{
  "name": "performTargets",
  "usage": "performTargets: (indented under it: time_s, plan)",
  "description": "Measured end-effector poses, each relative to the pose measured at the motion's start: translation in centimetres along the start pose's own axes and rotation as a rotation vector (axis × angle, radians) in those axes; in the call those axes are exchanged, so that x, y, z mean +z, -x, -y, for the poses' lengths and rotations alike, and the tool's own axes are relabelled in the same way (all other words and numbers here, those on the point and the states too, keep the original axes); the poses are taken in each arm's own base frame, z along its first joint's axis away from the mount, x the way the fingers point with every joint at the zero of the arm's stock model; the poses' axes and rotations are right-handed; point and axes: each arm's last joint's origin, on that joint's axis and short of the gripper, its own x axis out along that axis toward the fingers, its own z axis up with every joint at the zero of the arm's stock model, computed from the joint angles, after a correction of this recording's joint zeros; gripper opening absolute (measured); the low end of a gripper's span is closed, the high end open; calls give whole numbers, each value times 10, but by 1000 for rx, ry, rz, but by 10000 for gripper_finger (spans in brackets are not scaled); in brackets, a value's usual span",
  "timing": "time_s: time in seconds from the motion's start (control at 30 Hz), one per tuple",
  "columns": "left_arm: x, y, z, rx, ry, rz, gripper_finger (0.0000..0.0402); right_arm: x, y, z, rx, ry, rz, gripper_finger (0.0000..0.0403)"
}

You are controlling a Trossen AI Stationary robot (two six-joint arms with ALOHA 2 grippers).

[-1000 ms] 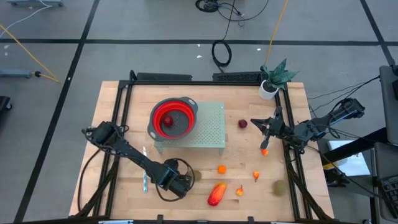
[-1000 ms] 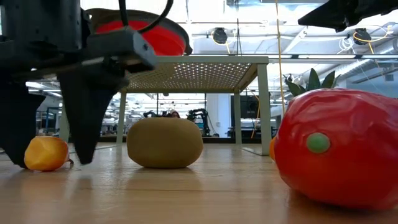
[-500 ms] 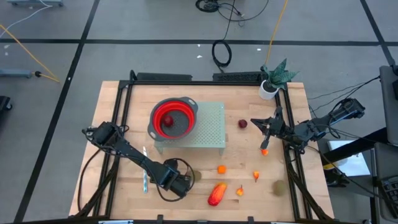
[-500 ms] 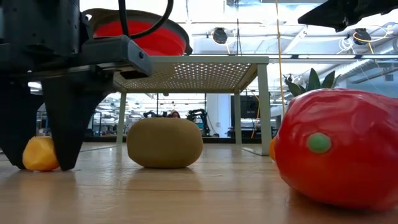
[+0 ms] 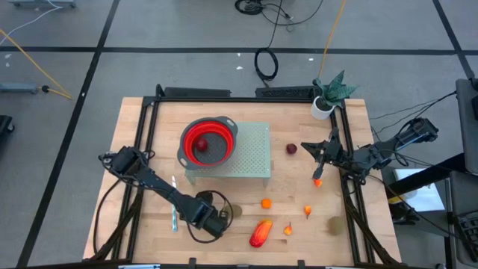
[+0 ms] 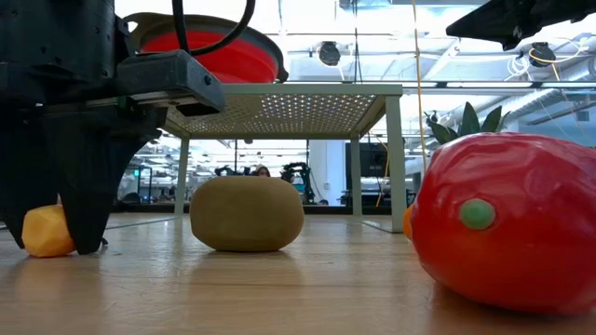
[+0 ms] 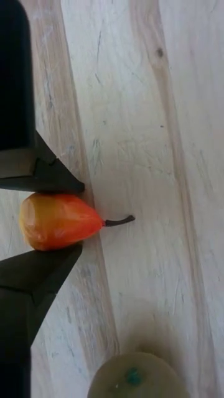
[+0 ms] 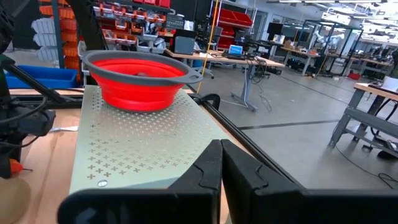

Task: Pick & Place Fruit
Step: Put the left peach into the strainer bowl on the shelf

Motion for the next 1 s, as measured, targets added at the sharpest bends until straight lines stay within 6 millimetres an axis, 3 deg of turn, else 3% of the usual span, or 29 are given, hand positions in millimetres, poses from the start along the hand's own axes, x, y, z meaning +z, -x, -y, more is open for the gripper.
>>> performTargets:
  time_s: [0.7, 1.0]
  plan:
    - [-22, 95, -31, -219, -2, -108, 124, 0, 0, 0, 0, 0, 0, 0]
    - [-24, 117, -41, -288, -22, -117, 124, 0, 0, 0, 0, 0, 0, 0]
